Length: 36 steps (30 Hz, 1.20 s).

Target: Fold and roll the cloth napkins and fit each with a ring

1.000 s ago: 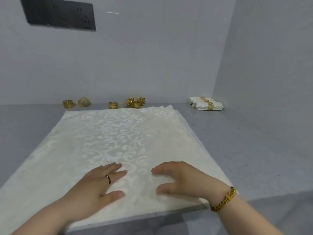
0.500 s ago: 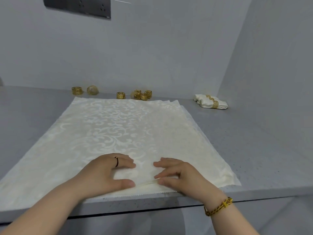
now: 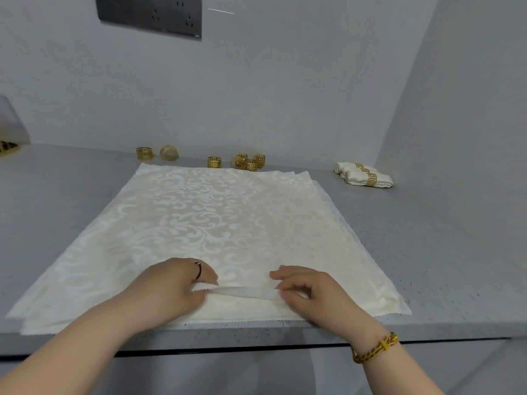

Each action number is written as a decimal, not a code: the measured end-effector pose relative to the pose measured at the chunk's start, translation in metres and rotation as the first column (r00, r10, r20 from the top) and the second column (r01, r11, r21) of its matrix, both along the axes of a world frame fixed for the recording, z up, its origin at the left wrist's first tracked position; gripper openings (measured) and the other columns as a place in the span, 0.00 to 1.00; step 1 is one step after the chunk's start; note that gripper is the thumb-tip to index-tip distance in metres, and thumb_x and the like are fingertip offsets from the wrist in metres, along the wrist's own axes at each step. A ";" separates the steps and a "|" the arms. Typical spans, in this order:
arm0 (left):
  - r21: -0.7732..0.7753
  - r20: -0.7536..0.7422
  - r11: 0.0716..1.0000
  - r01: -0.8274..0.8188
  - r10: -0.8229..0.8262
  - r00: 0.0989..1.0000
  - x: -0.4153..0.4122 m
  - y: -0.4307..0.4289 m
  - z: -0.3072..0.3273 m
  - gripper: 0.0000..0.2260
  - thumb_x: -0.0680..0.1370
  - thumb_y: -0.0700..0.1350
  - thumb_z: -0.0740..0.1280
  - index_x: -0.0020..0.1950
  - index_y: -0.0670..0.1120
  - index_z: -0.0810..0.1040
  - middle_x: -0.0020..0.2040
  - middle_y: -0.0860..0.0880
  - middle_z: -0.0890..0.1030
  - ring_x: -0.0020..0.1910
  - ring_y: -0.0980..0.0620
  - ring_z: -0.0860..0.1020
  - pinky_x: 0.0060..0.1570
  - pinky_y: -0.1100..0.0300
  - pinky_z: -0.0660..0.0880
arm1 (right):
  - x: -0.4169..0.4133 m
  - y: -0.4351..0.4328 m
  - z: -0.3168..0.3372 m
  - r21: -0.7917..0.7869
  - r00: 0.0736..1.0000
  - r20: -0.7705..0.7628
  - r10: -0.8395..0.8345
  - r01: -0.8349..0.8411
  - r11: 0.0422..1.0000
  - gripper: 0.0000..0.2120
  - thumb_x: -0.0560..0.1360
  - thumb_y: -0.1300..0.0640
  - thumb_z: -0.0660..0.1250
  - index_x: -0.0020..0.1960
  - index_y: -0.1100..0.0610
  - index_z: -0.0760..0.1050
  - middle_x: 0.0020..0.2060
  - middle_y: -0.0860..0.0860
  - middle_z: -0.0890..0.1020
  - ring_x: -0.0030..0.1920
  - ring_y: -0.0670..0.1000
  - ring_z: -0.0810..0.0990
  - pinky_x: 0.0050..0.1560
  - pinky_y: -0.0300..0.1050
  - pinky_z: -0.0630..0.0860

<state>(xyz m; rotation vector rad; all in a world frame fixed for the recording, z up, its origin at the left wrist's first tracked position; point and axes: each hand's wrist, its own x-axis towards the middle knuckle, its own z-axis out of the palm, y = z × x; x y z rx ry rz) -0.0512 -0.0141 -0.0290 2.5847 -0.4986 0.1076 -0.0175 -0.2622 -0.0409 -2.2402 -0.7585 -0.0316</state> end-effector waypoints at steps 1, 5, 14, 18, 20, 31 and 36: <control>0.019 0.041 0.999 -0.036 0.035 0.999 -0.002 0.004 0.002 0.13 0.75 0.49 0.63 0.40 0.68 0.66 0.45 0.73 0.69 0.53 0.68 0.71 0.51 0.78 0.64 | -0.001 -0.002 0.001 -0.011 1.000 0.024 -0.006 0.006 1.000 0.07 0.74 0.63 0.65 0.49 0.59 0.81 0.52 0.37 0.75 0.60 0.35 0.69 0.60 0.24 0.63; -0.068 0.033 0.990 -0.123 0.125 0.992 -0.013 0.023 0.009 0.13 0.75 0.46 0.66 0.39 0.66 0.73 0.45 0.73 0.76 0.50 0.67 0.75 0.53 0.71 0.70 | -0.003 -0.019 0.006 -0.124 0.996 0.082 -0.023 0.033 0.992 0.07 0.73 0.61 0.67 0.46 0.52 0.81 0.49 0.31 0.72 0.54 0.32 0.70 0.57 0.22 0.63; -0.159 -0.181 0.963 -0.216 0.186 0.966 -0.023 0.083 0.018 0.09 0.57 0.64 0.73 0.28 0.61 0.80 0.27 0.60 0.79 0.29 0.64 0.75 0.34 0.73 0.69 | 0.000 -0.051 0.027 -0.080 0.980 -0.098 -0.174 0.166 0.983 0.13 0.73 0.63 0.67 0.35 0.46 0.77 0.34 0.42 0.81 0.39 0.34 0.76 0.40 0.25 0.70; -0.118 -0.199 0.949 -0.294 0.267 0.943 -0.015 0.090 0.013 0.12 0.63 0.57 0.72 0.26 0.51 0.78 0.22 0.59 0.73 0.24 0.62 0.70 0.30 0.72 0.66 | 0.008 -0.042 0.030 -0.149 0.972 -0.128 -0.197 0.178 0.973 0.13 0.75 0.63 0.64 0.37 0.47 0.76 0.36 0.40 0.78 0.35 0.29 0.74 0.38 0.23 0.69; -0.075 -0.142 0.942 -0.327 0.314 0.939 -0.012 0.090 0.010 0.11 0.69 0.48 0.73 0.29 0.51 0.75 0.21 0.59 0.73 0.24 0.63 0.71 0.29 0.71 0.66 | 0.010 -0.038 0.029 -0.165 0.973 -0.097 -0.211 0.194 0.967 0.13 0.74 0.62 0.64 0.38 0.45 0.74 0.36 0.40 0.77 0.36 0.31 0.75 0.39 0.24 0.70; -0.076 -0.027 0.937 -0.341 0.340 0.940 -0.020 0.100 0.002 0.13 0.64 0.47 0.77 0.30 0.54 0.72 0.35 0.57 0.76 0.37 0.56 0.75 0.39 0.67 0.67 | 0.017 -0.036 0.018 -0.327 0.917 0.373 -0.141 0.272 0.905 0.10 0.69 0.59 0.70 0.35 0.47 0.71 0.35 0.43 0.73 0.40 0.49 0.71 0.39 0.37 0.63; 0.317 0.468 0.941 -0.119 -0.046 0.882 -0.024 0.080 0.003 0.18 0.54 0.37 0.78 0.38 0.51 0.79 0.42 0.57 0.75 0.39 0.58 0.68 0.36 0.68 0.61 | 0.016 -0.032 0.010 -0.391 0.779 0.627 0.024 0.287 0.875 0.12 0.65 0.56 0.57 0.30 0.51 0.78 0.30 0.45 0.78 0.39 0.46 0.65 0.38 0.35 0.53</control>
